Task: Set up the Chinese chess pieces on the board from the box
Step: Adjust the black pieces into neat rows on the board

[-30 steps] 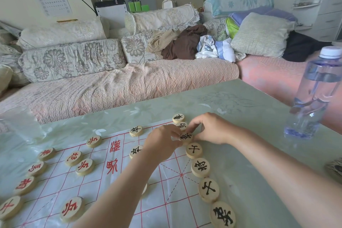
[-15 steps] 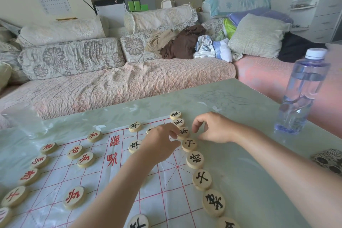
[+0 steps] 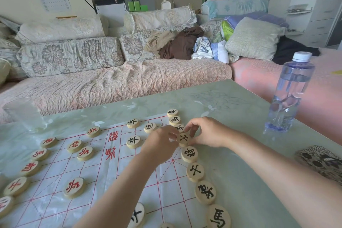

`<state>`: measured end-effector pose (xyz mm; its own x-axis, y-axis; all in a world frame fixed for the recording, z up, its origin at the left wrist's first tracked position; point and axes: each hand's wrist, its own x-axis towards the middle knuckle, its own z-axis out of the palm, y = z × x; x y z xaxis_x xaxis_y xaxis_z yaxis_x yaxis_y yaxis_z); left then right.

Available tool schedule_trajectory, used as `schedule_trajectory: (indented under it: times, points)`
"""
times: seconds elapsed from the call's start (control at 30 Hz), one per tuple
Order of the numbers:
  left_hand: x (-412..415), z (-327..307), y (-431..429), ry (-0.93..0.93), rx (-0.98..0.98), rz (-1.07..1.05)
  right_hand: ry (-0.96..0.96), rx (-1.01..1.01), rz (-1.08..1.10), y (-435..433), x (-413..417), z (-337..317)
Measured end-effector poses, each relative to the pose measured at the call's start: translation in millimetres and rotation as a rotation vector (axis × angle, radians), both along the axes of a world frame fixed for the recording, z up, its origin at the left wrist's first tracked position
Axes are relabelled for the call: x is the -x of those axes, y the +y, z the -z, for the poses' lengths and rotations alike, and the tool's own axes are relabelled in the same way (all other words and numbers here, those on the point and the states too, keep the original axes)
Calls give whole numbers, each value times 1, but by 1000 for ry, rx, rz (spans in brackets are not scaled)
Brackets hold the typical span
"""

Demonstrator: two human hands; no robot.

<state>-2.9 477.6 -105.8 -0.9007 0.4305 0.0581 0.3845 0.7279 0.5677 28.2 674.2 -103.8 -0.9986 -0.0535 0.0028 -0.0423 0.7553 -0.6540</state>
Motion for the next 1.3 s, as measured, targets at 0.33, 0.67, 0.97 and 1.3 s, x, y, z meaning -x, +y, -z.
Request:
schedule_trajectory:
  times: [0.33,0.67,0.97,1.3]
  points:
    - [3,4,-3,10,-30,27,29,62,-23,-1,-4,-3]
    - [4,1,0,23,-38,-6,36,45,0,-3,-7,-6]
    - [0,6,-2,47,-39,25,49,20,-32,-2,-9,-1]
    - [-19,-1,-10,140,41,42,74,-31,5,1,-29,-14]
